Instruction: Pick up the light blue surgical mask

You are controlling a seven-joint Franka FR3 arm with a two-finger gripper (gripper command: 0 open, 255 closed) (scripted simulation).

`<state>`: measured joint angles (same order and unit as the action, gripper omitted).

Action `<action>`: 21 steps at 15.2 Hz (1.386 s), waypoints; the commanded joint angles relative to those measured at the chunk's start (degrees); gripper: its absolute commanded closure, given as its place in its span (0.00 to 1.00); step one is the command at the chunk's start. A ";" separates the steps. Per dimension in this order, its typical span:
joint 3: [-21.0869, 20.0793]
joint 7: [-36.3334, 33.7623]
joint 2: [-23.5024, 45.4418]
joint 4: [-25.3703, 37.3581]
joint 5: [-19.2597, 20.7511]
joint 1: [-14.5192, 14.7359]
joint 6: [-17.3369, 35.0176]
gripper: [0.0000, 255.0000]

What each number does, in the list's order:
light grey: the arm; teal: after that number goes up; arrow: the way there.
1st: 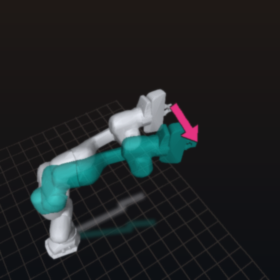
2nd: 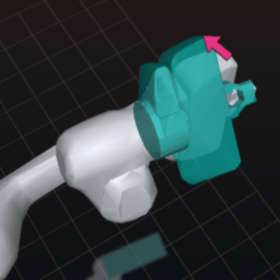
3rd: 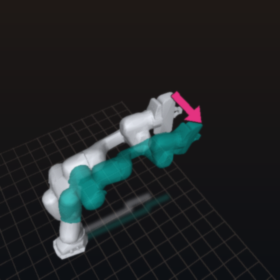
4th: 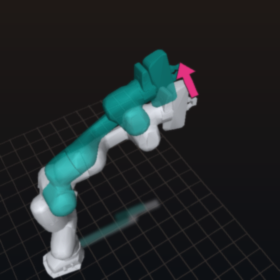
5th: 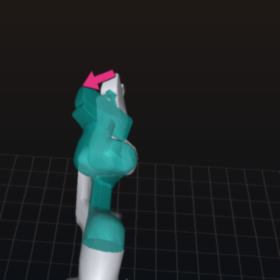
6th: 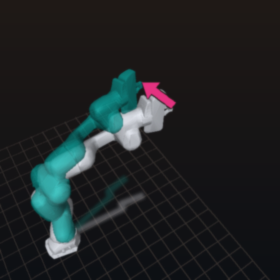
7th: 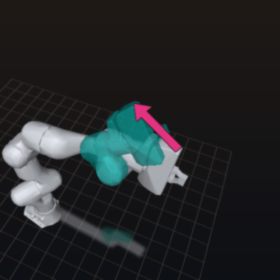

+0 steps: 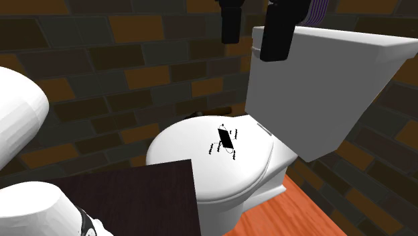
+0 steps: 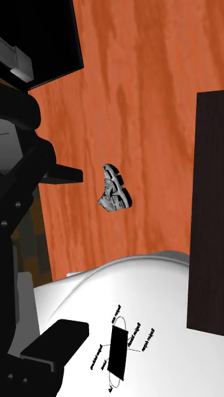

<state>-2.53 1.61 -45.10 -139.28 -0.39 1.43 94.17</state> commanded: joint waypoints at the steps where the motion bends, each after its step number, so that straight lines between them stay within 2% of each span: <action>1: 0.00 0.00 0.00 0.00 0.00 0.00 0.00 0.00; 11: -10.98 -14.41 2.56 -12.55 -7.09 2.80 14.43 0.00; 16: -17.22 -21.87 8.37 -15.76 -10.48 4.15 23.19 0.00; 21: -23.91 -29.89 17.43 -16.59 -12.33 4.37 32.83 0.00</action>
<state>-25.23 -26.76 -29.68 -155.35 -12.53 5.96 124.45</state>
